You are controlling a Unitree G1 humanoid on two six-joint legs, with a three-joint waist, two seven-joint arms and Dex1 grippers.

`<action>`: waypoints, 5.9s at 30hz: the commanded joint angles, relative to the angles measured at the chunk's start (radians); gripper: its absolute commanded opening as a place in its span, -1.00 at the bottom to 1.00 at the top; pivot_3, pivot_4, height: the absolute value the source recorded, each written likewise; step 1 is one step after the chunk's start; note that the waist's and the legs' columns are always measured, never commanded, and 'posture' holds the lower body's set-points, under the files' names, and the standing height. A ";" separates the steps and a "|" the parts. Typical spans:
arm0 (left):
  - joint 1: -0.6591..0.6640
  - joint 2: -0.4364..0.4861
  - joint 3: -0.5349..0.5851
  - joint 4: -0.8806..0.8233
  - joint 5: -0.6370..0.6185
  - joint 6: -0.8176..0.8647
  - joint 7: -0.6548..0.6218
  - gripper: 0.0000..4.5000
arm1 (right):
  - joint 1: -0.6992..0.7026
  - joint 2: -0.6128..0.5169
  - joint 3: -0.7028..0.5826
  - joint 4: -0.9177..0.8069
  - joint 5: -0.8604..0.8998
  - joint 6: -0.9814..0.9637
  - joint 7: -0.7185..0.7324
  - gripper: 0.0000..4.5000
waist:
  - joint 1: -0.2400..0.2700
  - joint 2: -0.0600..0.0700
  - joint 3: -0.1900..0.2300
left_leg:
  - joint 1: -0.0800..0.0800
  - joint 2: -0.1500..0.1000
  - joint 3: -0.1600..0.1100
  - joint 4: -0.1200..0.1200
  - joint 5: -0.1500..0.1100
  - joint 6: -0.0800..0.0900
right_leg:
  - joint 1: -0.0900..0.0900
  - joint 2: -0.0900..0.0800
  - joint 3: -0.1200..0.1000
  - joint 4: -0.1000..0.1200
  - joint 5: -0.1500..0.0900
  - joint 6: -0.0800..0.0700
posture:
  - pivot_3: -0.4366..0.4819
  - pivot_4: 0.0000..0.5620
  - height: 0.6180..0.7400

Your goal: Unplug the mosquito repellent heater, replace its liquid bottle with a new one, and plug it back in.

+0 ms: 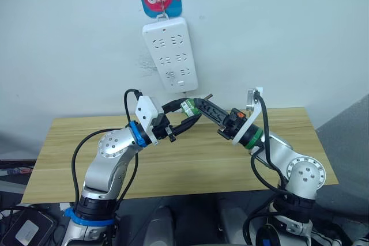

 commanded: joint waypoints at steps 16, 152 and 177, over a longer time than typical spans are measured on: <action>0.048 0.066 -0.012 -0.062 0.034 -0.064 -0.019 0.44 | 0.018 -0.069 0.123 0.009 0.179 -0.149 -0.080 -0.63 | 0.001 0.000 0.000 | 0.000 0.000 0.000 0.000 0.000 0.000 | 0.000 0.000 0.000 0.000 0.000 0.000 | -0.27 -0.24 0.75; 0.170 0.089 0.227 0.793 0.220 -0.408 0.228 -0.02 | -0.010 -0.881 0.540 -0.339 -0.661 -0.308 0.804 1.00 | 0.012 0.002 0.124 | 0.000 0.000 0.001 -0.005 0.000 -0.001 | 0.000 -0.003 0.000 -0.010 -0.002 0.006 | -0.34 0.40 0.75; -0.280 0.298 -0.125 0.138 0.020 0.215 -0.409 -0.02 | -0.207 -0.642 0.526 -0.127 -0.658 -0.389 0.719 1.00 | 0.013 -0.010 0.092 | -0.021 -0.001 -0.002 -0.003 0.006 -0.012 | -0.014 -0.004 -0.006 -0.016 0.006 0.004 | -0.31 -0.26 0.75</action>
